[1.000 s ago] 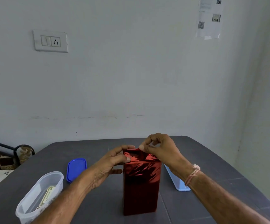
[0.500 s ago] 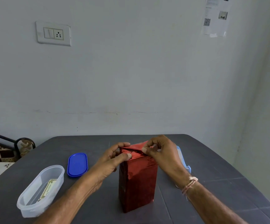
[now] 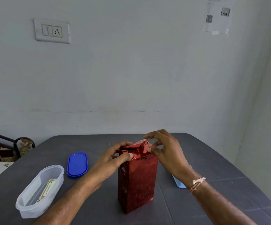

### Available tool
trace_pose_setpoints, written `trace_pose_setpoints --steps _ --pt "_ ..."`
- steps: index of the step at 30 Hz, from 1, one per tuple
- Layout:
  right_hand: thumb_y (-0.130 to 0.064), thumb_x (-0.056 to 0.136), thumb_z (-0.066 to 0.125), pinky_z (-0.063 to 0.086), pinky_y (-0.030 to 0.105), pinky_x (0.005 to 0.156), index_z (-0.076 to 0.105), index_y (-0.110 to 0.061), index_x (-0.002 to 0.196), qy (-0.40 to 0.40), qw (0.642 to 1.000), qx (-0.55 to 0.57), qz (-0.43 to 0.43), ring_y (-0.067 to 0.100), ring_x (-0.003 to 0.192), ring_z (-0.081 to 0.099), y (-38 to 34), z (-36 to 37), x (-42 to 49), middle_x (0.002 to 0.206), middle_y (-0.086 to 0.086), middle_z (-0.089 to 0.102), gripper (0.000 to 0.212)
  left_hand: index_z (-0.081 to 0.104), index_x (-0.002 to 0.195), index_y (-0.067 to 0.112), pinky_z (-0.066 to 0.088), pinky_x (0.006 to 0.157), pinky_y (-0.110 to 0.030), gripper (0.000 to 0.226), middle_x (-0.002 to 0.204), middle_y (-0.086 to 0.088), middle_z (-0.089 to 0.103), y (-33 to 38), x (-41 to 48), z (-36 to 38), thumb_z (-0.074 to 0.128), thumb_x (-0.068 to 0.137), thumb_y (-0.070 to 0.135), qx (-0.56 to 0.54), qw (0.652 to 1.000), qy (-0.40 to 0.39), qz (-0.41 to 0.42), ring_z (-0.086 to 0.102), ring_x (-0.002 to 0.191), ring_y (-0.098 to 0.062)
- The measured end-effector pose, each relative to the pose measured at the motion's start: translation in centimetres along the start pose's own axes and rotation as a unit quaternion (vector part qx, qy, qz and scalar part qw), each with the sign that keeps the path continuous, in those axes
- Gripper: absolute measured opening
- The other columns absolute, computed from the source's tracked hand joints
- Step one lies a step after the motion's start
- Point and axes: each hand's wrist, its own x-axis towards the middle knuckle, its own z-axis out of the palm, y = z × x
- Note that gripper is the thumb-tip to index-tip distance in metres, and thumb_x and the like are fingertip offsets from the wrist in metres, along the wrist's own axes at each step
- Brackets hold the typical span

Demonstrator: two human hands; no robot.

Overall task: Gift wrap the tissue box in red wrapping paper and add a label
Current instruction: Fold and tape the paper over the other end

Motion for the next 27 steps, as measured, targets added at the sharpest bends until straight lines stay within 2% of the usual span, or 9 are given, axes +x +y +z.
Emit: trace_pose_setpoints --steps 4,8,10,12,16,19,22,24,27 --pt "-0.018 0.09 0.076 0.05 0.015 0.071 0.071 -0.037 0.112 -0.016 0.996 -0.081 -0.044 -0.001 0.088 0.063 -0.4 0.0 0.8 0.114 -0.022 0.056 0.03 0.064 0.121 0.055 0.045 0.082 -0.02 0.033 0.12 0.015 0.067 0.0 0.0 -0.3 0.069 0.09 0.043 0.011 1.0 -0.011 0.005 0.061 0.11 -0.007" --pt "-0.025 0.09 0.076 0.051 0.023 0.067 0.074 -0.033 0.102 -0.008 0.991 -0.108 -0.074 0.002 0.084 0.063 -0.5 0.0 1.1 0.11 -0.02 0.058 0.015 0.065 0.122 0.054 0.046 0.084 -0.016 0.039 0.117 0.017 0.068 0.3 0.0 -0.4 0.067 0.083 0.048 0.019 1.0 -0.02 0.015 0.063 0.106 -0.004" --pt "-0.025 0.09 0.076 0.054 0.029 0.067 0.075 -0.03 0.097 0.003 0.99 -0.11 -0.087 0.006 0.084 0.063 -0.4 0.1 1.1 0.108 -0.02 0.059 0.009 0.066 0.122 0.053 0.049 0.082 -0.013 0.034 0.113 0.02 0.07 0.4 0.0 -0.5 0.068 0.089 0.043 0.021 0.999 -0.028 0.022 0.065 0.103 0.0" --pt "-0.023 0.089 0.077 0.055 0.031 0.067 0.075 -0.027 0.092 0.014 0.989 -0.109 -0.097 0.007 0.083 0.063 -0.2 0.3 1.0 0.104 -0.018 0.061 0.005 0.067 0.123 0.048 0.051 0.08 -0.01 0.032 0.109 0.024 0.07 0.6 -0.1 -0.5 0.067 0.097 0.029 0.02 0.999 -0.036 0.028 0.065 0.101 0.001" --pt "-0.021 0.087 0.08 0.052 0.026 0.067 0.074 -0.025 0.086 0.028 0.989 -0.102 -0.1 0.007 0.082 0.063 0.2 0.4 0.8 0.099 -0.017 0.062 0.007 0.067 0.127 0.04 0.05 0.078 -0.008 0.033 0.117 0.012 0.07 0.8 -0.2 -0.7 0.066 0.098 0.023 0.027 0.998 -0.048 0.037 0.068 0.099 0.002" --pt "-0.017 0.086 0.08 0.052 0.025 0.067 0.073 -0.026 0.082 0.034 0.991 -0.088 -0.09 0.007 0.082 0.064 0.5 0.6 0.5 0.096 -0.017 0.062 0.012 0.065 0.127 0.046 0.052 0.083 -0.014 0.034 0.126 0.012 0.067 0.9 0.1 -1.3 0.07 0.094 0.037 0.049 0.996 -0.068 0.036 0.068 0.106 -0.005" --pt "-0.013 0.087 0.079 0.054 0.029 0.067 0.073 -0.023 0.08 0.039 0.992 -0.081 -0.085 0.008 0.079 0.066 0.6 0.9 0.1 0.094 -0.015 0.063 0.013 0.062 0.124 0.056 0.053 0.099 -0.03 0.043 0.128 0.015 0.064 0.6 0.6 -1.9 0.072 0.083 0.06 0.086 0.993 -0.077 0.031 0.064 0.113 -0.014" --pt "-0.012 0.086 0.079 0.052 0.023 0.066 0.074 -0.02 0.08 0.048 0.991 -0.085 -0.09 0.008 0.077 0.066 0.4 0.9 -0.1 0.092 -0.013 0.063 0.012 0.061 0.125 0.057 0.052 0.103 -0.035 0.049 0.129 0.015 0.063 0.4 0.8 -2.1 0.07 0.078 0.064 0.094 0.992 -0.079 0.032 0.064 0.114 -0.015" --pt "-0.011 0.086 0.079 0.05 0.019 0.066 0.074 -0.018 0.08 0.055 0.99 -0.089 -0.093 0.007 0.076 0.066 0.1 0.9 -0.2 0.09 -0.012 0.064 0.011 0.062 0.123 0.055 0.053 0.1 -0.033 0.048 0.131 0.013 0.062 0.5 0.8 -2.0 0.071 0.076 0.062 0.097 0.991 -0.083 0.034 0.065 0.112 -0.013"
